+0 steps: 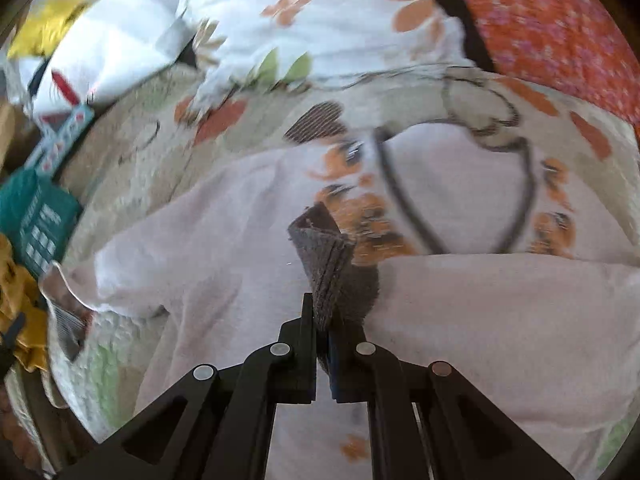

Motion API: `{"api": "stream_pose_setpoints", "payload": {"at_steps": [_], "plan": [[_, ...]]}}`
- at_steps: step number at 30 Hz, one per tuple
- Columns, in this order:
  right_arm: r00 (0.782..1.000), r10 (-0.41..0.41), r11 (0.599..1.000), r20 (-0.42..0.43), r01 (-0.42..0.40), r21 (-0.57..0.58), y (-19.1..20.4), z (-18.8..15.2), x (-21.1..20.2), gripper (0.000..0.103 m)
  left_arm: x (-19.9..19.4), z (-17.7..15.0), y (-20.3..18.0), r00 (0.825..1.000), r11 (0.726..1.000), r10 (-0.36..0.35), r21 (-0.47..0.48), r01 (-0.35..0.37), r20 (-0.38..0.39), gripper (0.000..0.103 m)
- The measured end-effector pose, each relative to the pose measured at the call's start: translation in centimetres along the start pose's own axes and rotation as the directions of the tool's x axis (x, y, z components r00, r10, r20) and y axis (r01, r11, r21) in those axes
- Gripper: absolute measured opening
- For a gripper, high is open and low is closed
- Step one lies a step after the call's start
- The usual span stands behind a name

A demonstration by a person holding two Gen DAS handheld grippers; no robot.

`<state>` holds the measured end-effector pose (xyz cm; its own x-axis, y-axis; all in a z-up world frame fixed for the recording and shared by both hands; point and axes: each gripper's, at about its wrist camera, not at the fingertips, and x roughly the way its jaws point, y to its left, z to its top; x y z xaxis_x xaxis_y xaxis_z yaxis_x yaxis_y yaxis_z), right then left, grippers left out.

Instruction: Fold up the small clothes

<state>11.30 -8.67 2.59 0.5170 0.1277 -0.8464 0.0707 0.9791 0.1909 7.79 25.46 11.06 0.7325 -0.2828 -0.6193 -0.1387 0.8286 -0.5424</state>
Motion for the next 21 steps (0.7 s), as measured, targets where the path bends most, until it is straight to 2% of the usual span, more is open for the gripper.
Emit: {"api": "stream_pose_setpoints", "payload": {"at_steps": [4,8,10,13,17,21], "plan": [[0.999,-0.019,0.999,-0.033,0.018,-0.037,1.7,0.1,2.2,0.006,-0.2,0.5,0.7,1.0,1.0,0.022,-0.022,-0.021,0.016,0.078],[0.999,-0.024,0.997,-0.043,0.021,-0.07,3.6,0.0,3.1,0.011,-0.7,1.4,2.8,0.998,0.995,0.047,-0.094,-0.043,0.042,0.078],[0.999,-0.008,0.995,-0.045,0.003,-0.102,4.8,0.2,3.2,0.011,-1.4,2.1,4.1,0.994,0.989,0.084,-0.131,-0.074,0.072,0.078],[0.997,0.051,0.986,-0.063,-0.061,-0.158,7.4,0.1,3.0,0.011,-2.7,2.9,6.2,0.979,0.973,0.161,-0.188,-0.136,0.123,0.078],[0.992,0.112,0.96,-0.06,-0.123,-0.252,11.6,-0.6,1.8,0.013,-5.0,3.2,9.0,0.945,0.937,0.273,-0.271,-0.219,0.18,0.078],[0.986,0.161,0.905,-0.046,-0.166,-0.393,17.4,-1.7,0.7,0.038,-7.0,3.2,11.1,0.922,0.908,0.316,-0.352,-0.226,0.225,0.078]]}}
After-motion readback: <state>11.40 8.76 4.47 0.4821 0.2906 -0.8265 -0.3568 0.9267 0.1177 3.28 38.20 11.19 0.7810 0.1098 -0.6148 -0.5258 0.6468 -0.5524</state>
